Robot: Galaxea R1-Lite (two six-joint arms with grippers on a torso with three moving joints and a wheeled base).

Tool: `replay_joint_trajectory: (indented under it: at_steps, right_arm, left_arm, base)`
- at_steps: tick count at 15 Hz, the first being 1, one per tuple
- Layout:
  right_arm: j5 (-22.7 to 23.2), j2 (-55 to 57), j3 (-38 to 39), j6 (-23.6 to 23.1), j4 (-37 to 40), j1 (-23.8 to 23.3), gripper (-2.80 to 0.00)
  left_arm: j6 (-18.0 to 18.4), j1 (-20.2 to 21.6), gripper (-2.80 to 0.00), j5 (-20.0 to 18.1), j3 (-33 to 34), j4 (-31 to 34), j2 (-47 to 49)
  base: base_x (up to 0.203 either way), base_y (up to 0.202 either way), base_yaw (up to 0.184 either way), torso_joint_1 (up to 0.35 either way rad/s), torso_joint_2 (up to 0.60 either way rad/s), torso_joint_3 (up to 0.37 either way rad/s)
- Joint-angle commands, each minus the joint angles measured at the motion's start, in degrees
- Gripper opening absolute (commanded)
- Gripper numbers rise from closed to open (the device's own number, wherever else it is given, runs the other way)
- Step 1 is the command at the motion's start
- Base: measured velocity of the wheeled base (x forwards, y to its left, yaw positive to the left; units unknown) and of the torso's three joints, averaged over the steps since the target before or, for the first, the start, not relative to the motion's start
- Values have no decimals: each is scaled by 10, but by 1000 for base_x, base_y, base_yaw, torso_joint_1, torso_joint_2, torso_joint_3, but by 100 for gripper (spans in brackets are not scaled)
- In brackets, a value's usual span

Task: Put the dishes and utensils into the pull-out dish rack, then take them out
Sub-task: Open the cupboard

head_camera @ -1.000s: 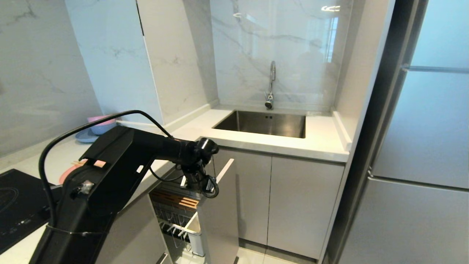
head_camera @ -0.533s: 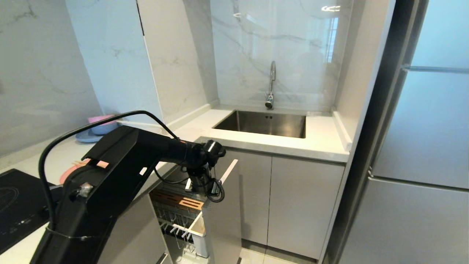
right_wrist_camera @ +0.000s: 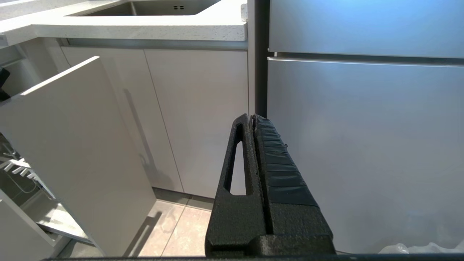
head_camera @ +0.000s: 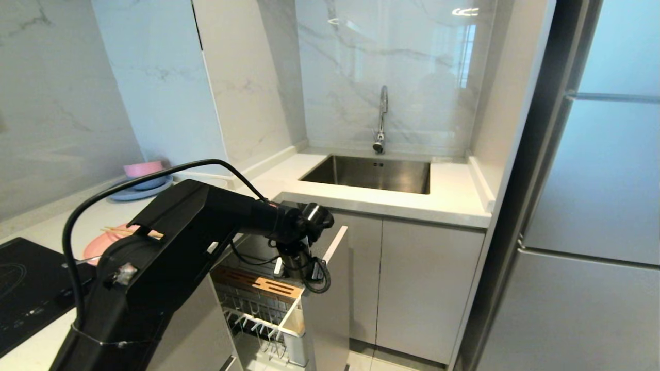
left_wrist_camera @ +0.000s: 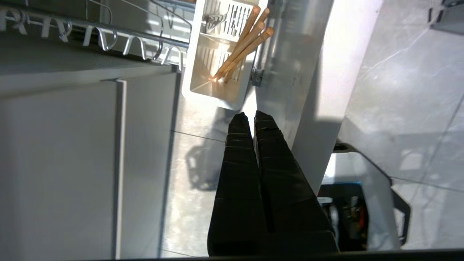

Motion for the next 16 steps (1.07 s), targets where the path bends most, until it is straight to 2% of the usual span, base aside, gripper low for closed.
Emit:
replay_joint_trajectory:
  at_steps: [1, 9, 16]
  right_arm:
    - [0, 0, 1, 0, 0, 0, -280]
    - [0, 0, 1, 0, 0, 0, -280]
    - [0, 0, 1, 0, 0, 0, -280]
  left_arm:
    - [-7, -9, -280, 1, 1, 1, -1]
    - [-44, -70, -280, 1, 0, -1, 3]
    - [-46, -104, -280, 1, -4, -23, 8]
  base:
    - [0, 0, 0, 0, 0, 0]
    - [0, 0, 0, 0, 0, 0]
    - [0, 0, 0, 0, 0, 0]
